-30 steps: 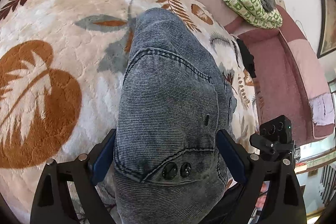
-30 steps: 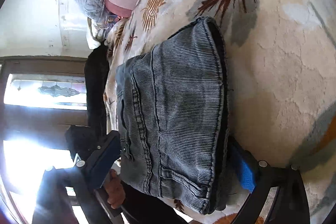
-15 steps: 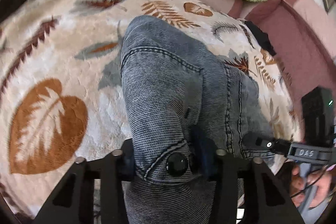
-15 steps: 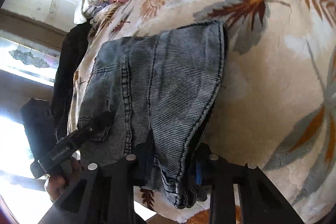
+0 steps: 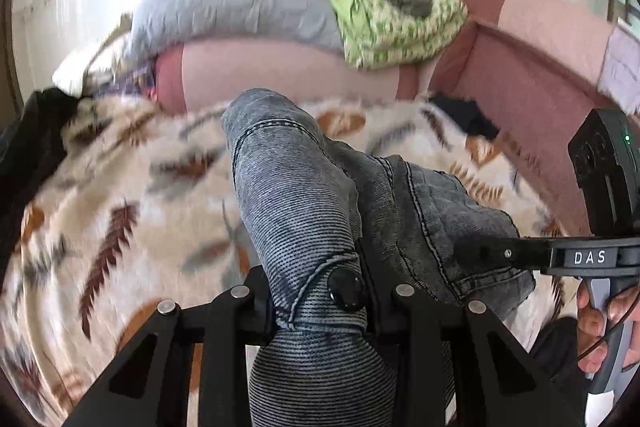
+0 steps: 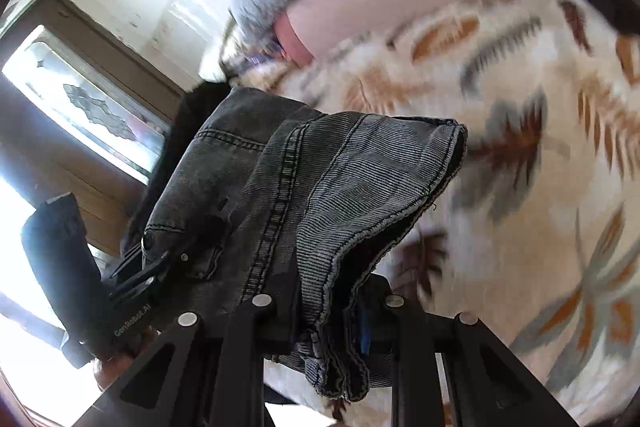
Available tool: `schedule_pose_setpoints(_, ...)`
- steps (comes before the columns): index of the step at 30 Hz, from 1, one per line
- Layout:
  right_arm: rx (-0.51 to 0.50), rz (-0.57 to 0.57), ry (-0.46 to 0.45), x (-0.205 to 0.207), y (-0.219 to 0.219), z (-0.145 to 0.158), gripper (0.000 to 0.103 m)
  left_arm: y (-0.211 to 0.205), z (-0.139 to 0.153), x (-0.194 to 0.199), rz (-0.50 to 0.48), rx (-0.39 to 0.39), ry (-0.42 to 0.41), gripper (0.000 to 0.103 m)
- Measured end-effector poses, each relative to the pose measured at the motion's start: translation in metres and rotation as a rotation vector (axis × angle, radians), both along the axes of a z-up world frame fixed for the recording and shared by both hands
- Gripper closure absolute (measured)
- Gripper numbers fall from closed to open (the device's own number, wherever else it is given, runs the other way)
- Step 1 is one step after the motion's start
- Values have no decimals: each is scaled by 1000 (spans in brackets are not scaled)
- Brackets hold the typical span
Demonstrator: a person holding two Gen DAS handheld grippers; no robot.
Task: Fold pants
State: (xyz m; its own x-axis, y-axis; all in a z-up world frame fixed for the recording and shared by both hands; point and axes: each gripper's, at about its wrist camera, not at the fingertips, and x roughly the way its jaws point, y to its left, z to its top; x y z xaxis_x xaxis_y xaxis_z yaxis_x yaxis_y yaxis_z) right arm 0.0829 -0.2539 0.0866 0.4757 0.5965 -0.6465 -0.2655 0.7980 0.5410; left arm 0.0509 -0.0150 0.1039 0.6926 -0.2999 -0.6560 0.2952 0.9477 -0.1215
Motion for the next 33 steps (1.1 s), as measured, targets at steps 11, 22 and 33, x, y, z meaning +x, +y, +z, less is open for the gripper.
schedule_pose_setpoints(11, -205, 6, -149, 76, 8, 16, 81, -11, -16, 64, 39, -23, -111, 68)
schedule_pose_setpoints(22, -259, -71, 99, 113, 5, -103, 38, 15, -124, 103, 241, -15, 246, 23)
schedule_pose_setpoints(33, -363, -58, 119, 62, 14, -118, 11, 16, -129, 67, 256, 115, 225, 6)
